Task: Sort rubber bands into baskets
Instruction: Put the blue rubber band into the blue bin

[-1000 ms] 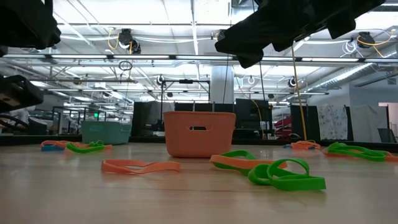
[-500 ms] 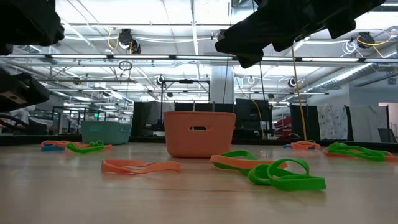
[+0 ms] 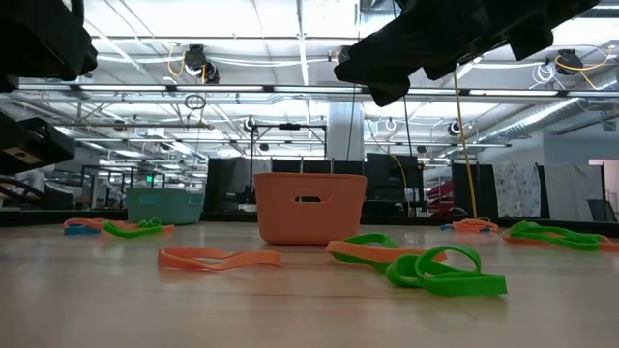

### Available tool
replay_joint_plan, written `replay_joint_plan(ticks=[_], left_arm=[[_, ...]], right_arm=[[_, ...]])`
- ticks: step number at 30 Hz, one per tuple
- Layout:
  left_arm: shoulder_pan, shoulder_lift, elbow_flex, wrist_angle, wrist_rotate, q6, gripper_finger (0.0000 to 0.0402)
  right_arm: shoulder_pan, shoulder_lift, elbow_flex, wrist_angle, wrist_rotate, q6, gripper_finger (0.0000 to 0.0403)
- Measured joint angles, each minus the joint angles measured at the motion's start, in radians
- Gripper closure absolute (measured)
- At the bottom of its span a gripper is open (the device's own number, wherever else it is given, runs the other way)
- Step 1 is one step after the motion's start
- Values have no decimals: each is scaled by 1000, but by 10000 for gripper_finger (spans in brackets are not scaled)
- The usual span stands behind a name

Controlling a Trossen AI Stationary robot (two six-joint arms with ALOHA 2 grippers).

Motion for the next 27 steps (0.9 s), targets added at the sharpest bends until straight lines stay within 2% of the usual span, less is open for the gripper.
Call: replay_joint_plan(ticks=[11,14,19,27], left_arm=[[0,0,0,-42,14,-24,304],[0,0,0,-41,21,-35,328],[0,0,0,-36,54,-49,392],[0,-26,1,58,-81,20,398]], right_arm=[[0,0,0,0,0,0,268],[0,0,0,0,0,0,268],[0,0,0,0,0,0,268],[0,0,0,3,0,4,268]])
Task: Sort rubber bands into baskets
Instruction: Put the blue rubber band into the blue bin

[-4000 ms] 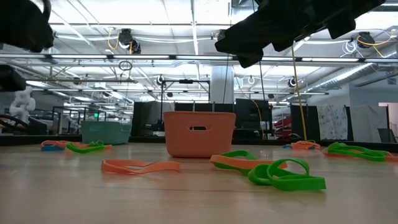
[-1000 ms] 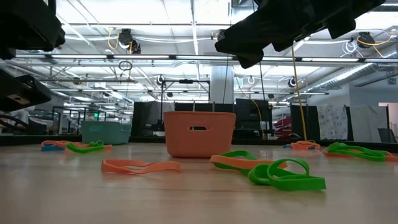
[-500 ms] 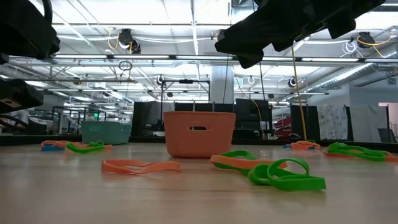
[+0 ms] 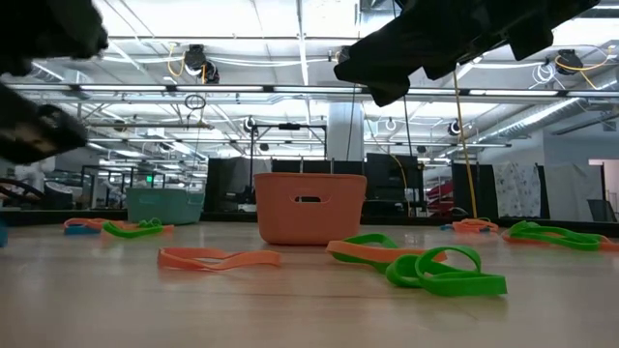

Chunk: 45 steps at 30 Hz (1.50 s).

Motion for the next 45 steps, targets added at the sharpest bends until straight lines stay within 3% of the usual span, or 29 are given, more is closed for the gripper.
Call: replay_joint_plan(ticks=[8,13,18,28,36,40,45], left_arm=[[0,-50,0,78,-94,79,398],[0,-66,1,93,-139,112,399],[3,-66,0,153,-178,165,399],[42,-66,0,272,-215,229,400],[45,-66,0,275,-205,278,400],[45,-66,0,264,-204,278,400],[45,-66,0,262,-208,278,387]], right_arm=[[7,34,0,126,0,-3,268],[20,156,6,300,0,-64,268],[27,318,145,345,0,-151,268],[72,517,500,-13,3,-321,268],[79,558,565,-65,11,-319,275],[79,558,565,-101,79,-325,312],[81,531,565,-211,113,-349,389]])
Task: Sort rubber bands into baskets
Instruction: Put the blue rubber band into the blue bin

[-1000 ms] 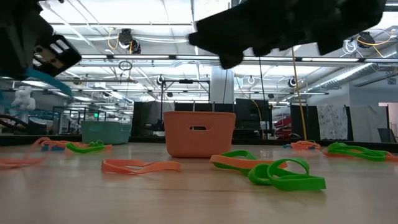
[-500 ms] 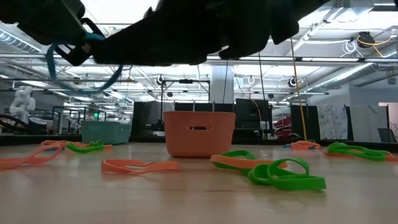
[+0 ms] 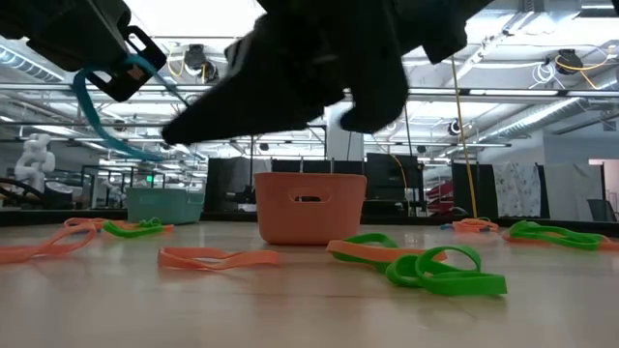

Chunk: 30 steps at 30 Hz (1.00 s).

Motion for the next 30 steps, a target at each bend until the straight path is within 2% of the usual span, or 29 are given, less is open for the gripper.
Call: replay_joint_plan(ticks=[7,12,15,19,21,25,30], left_arm=[[0,0,-1,-28,-49,-7,336],[0,0,-2,-26,-52,-8,275],[0,0,-2,-27,-42,-76,244],[0,0,-1,-51,77,-135,225],[-1,0,-1,-70,109,-138,224],[0,0,-1,-91,106,-138,224],[0,0,-1,-97,77,-130,224]], right_arm=[[3,-68,0,-68,3,16,401],[6,-175,0,-295,50,100,402],[14,-262,0,-508,49,256,402],[63,-381,1,-816,40,475,402],[94,-426,1,-952,-4,606,402],[174,-480,0,-1099,-34,861,402],[289,-484,-19,-1159,-29,1074,403]])
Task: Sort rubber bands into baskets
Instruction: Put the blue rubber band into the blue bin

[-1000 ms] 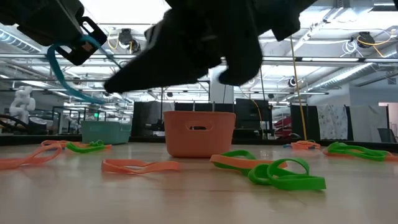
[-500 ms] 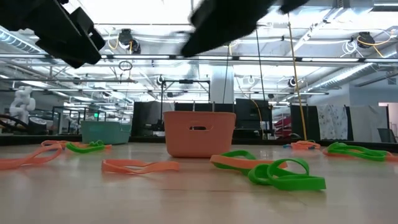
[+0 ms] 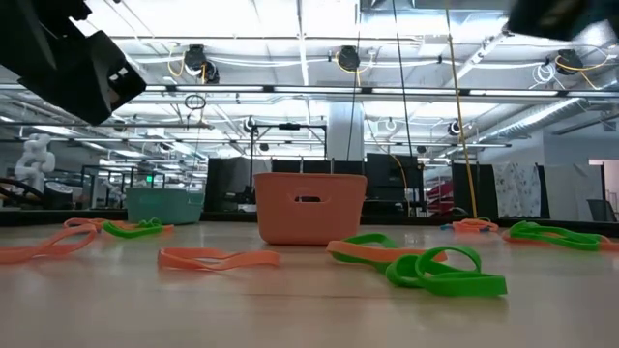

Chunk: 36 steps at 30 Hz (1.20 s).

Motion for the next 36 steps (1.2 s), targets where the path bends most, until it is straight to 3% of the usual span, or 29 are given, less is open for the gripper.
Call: replay_joint_plan(ticks=[9,16,24,30,36], left_arm=[[-18,0,0,-12,7,-1,223],[-20,0,0,-26,8,-1,223],[-20,0,0,-30,87,-12,223],[-20,0,0,-132,232,-194,223],[-20,0,0,-284,344,-352,223]], right_arm=[[206,1,-124,-4,-63,503,403],[283,1,-177,12,-53,763,395],[307,1,-177,14,-76,846,360],[306,-1,-177,14,-138,848,317],[306,-38,-176,9,-135,823,270]])
